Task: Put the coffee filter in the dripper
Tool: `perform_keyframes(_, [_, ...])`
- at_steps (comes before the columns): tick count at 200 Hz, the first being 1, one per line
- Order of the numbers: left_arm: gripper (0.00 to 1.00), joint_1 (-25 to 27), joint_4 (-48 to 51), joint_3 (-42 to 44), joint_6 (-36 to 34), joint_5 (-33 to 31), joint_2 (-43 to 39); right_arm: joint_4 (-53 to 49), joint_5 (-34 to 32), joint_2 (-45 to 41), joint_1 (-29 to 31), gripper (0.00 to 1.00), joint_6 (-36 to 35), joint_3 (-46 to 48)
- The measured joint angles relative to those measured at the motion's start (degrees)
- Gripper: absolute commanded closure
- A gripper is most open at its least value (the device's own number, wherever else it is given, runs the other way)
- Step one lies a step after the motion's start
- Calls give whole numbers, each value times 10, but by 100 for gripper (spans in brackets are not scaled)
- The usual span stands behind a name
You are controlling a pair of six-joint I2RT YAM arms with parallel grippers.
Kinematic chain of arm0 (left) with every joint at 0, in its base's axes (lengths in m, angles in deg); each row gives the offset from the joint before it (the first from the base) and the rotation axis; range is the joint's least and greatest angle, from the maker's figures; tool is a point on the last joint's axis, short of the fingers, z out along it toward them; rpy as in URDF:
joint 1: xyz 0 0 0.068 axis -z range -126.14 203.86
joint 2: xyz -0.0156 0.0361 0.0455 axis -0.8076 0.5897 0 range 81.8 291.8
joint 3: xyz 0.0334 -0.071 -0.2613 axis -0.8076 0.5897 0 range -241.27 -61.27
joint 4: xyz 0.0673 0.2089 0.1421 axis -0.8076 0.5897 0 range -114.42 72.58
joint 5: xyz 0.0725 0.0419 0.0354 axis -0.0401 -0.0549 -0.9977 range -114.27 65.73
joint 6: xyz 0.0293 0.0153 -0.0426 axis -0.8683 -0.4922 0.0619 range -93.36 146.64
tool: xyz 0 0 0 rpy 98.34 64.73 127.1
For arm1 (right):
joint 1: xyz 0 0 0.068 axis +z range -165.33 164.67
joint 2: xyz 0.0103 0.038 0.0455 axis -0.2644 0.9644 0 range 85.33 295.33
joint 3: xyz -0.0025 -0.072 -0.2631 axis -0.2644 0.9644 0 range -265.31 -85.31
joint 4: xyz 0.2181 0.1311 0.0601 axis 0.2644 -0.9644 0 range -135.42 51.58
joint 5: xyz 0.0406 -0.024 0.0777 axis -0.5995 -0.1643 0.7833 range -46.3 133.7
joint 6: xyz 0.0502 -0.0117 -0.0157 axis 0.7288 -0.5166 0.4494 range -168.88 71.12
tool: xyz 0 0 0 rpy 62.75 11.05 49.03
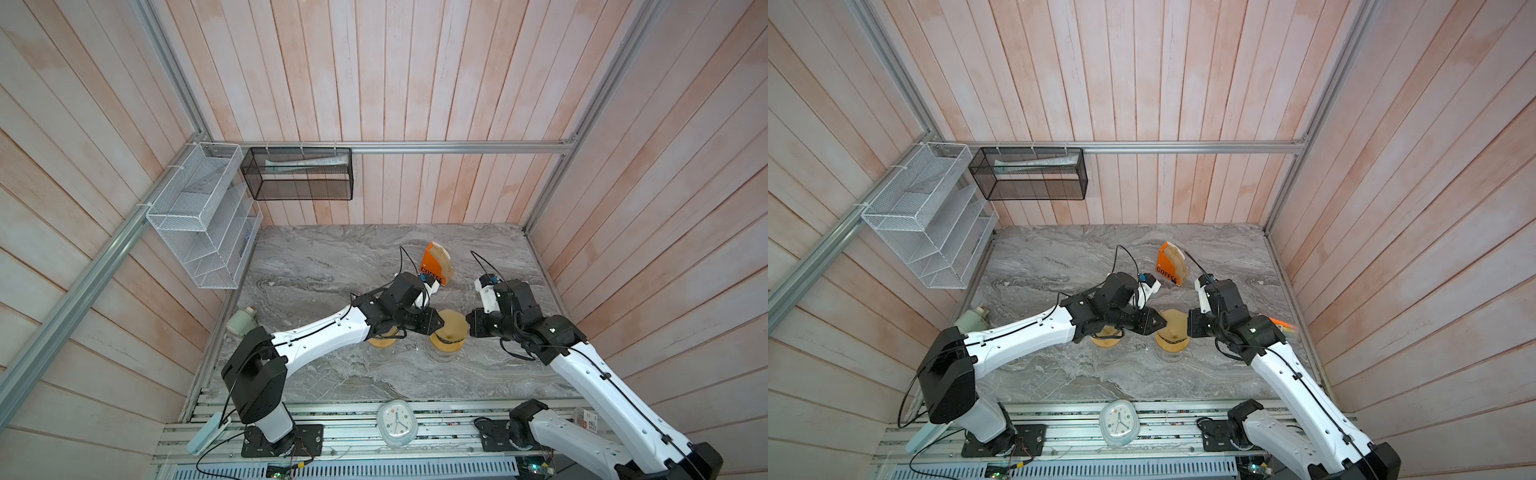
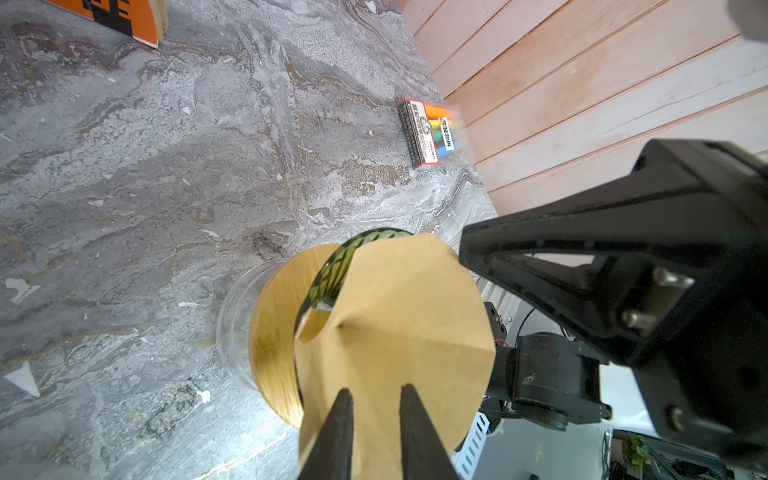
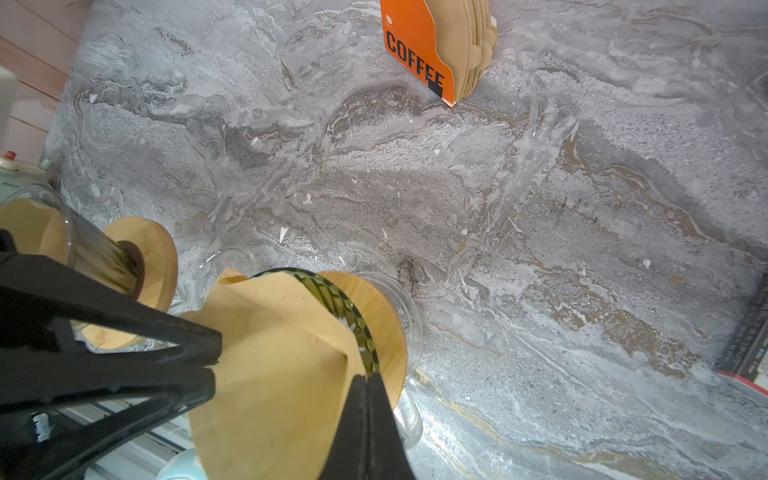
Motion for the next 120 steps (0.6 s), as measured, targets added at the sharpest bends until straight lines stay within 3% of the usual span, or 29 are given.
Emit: perform_keyframes(120, [76, -15, -12, -12, 0, -26, -59, -7, 0, 0, 0, 99, 1, -26])
